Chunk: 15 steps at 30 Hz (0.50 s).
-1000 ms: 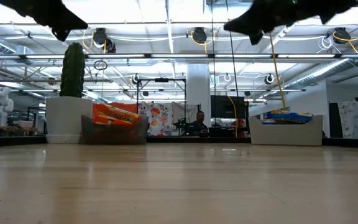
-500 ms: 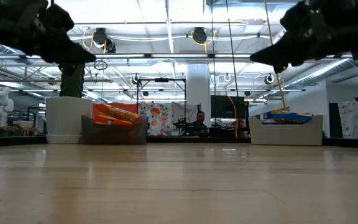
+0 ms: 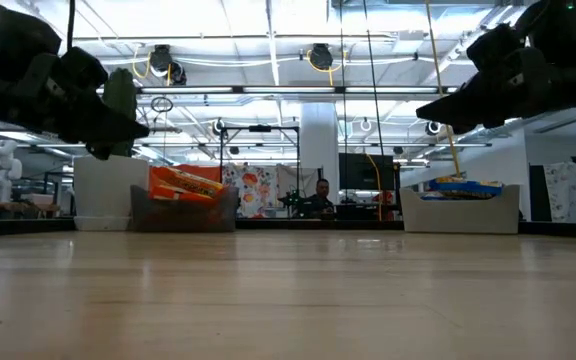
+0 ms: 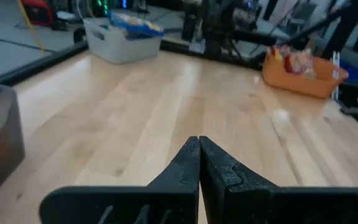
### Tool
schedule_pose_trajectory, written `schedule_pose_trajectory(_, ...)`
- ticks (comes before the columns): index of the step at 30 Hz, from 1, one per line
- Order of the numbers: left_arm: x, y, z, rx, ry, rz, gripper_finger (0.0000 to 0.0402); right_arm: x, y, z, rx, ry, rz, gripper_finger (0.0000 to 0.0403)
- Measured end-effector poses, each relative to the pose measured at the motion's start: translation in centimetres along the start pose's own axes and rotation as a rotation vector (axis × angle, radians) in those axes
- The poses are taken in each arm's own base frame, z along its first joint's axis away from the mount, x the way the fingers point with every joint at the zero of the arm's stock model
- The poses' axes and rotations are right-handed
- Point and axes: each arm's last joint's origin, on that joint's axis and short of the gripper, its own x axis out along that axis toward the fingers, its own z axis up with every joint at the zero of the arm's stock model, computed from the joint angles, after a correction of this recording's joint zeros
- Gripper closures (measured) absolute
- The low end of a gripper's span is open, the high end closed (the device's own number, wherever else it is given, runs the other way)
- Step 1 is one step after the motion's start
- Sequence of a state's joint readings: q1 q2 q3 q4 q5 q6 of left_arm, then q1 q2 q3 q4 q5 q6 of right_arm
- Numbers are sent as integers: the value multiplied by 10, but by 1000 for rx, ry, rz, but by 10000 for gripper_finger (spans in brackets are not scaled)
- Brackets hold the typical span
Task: Sort Maruchan noodles
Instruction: Return to Home Position
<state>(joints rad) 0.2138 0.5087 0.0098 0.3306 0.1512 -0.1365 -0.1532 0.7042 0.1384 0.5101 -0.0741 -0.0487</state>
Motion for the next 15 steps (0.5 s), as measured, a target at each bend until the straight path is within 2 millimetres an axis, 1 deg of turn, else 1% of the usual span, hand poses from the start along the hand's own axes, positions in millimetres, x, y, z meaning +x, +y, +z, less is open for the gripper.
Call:
schedule_pose_trajectory(6,0,-2,-2,29,18,-16,401,-6,1,-8,6,-50,-5,403)
schedule_pose_trajectory(15,0,-1,-8,46,74,10,401,-14,-1,-1,21,-132,-58,403)
